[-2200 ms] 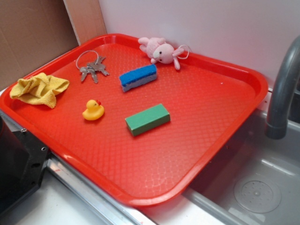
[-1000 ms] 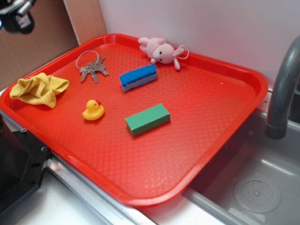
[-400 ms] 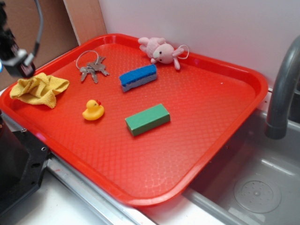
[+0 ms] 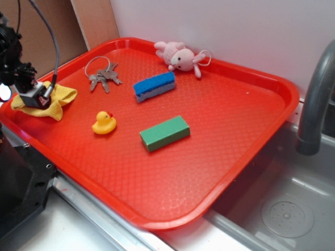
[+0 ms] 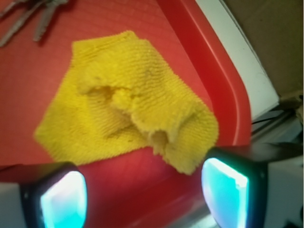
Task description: Grab the yellow cloth.
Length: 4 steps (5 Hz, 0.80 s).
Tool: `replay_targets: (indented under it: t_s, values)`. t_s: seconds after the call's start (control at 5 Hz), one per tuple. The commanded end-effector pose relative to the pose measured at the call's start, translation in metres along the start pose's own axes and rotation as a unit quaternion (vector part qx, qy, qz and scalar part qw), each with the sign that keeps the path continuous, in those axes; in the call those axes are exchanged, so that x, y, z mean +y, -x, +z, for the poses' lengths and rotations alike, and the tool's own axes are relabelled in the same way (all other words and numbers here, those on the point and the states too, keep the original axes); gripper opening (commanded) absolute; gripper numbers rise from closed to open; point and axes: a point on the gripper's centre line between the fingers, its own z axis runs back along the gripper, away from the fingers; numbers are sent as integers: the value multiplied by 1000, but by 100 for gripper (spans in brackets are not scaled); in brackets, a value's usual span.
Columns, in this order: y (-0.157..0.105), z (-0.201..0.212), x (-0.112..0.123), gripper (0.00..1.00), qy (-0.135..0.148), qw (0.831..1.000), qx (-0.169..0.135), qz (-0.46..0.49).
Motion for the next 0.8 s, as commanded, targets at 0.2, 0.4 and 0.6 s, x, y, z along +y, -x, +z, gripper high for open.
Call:
replay_targets:
  t_s: [0.2, 0.4, 0.6]
  values:
    - [-27, -23, 20, 100, -36, 999, -2, 31]
    - [-39, -26, 21, 100, -41, 998, -6, 39]
    - [-42, -31, 19, 0, -33, 999, -6, 28]
